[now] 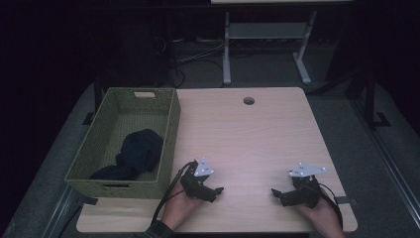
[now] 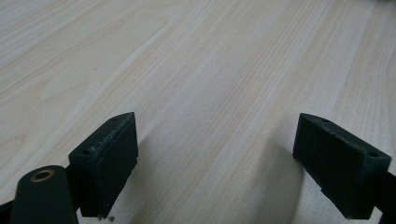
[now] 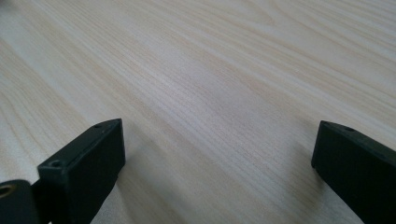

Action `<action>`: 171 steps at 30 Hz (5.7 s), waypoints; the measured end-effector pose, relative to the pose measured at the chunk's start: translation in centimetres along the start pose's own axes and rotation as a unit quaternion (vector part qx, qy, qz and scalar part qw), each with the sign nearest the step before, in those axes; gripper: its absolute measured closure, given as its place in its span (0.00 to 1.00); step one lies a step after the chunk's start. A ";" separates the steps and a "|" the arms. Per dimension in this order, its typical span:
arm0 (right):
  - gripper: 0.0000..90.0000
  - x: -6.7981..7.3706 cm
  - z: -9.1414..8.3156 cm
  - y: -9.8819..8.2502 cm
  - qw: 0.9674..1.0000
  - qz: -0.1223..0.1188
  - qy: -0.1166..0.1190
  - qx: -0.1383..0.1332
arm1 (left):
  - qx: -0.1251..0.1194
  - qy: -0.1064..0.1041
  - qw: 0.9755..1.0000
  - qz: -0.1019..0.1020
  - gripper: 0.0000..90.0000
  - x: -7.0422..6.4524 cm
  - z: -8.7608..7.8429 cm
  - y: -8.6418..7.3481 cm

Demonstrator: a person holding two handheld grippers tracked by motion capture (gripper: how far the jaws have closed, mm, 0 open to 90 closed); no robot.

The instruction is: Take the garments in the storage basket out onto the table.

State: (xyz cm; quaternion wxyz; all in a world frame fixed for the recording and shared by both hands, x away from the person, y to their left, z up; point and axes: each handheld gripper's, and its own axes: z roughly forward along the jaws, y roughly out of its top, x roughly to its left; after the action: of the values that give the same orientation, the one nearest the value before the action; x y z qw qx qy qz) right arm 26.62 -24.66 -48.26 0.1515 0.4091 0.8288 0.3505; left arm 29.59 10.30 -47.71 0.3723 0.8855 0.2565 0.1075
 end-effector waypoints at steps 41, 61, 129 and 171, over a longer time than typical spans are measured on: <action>0.03 0.0 0.0 0.0 1.000 0.002 0.000 0.000 | 0.008 -0.021 1.000 0.015 0.15 1.0 -1.2 1.1; 0.03 0.0 0.0 0.0 1.000 0.003 0.000 0.001 | -0.005 -0.029 0.999 0.016 0.15 1.3 -1.8 2.0; 0.03 0.0 0.0 0.0 1.000 0.003 0.001 0.000 | -0.054 -0.050 0.997 -0.011 0.16 2.5 -5.3 5.4; 0.03 0.0 0.0 0.0 1.000 0.003 0.001 0.000 | -0.032 -0.058 0.998 0.004 0.16 4.6 -8.3 8.0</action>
State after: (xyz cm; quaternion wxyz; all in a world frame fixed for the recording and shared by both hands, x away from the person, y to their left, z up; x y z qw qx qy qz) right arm 26.59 -24.63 -48.25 0.1498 0.4115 0.8276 0.3510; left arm 33.29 13.02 -36.24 0.4139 0.8789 0.2278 0.0657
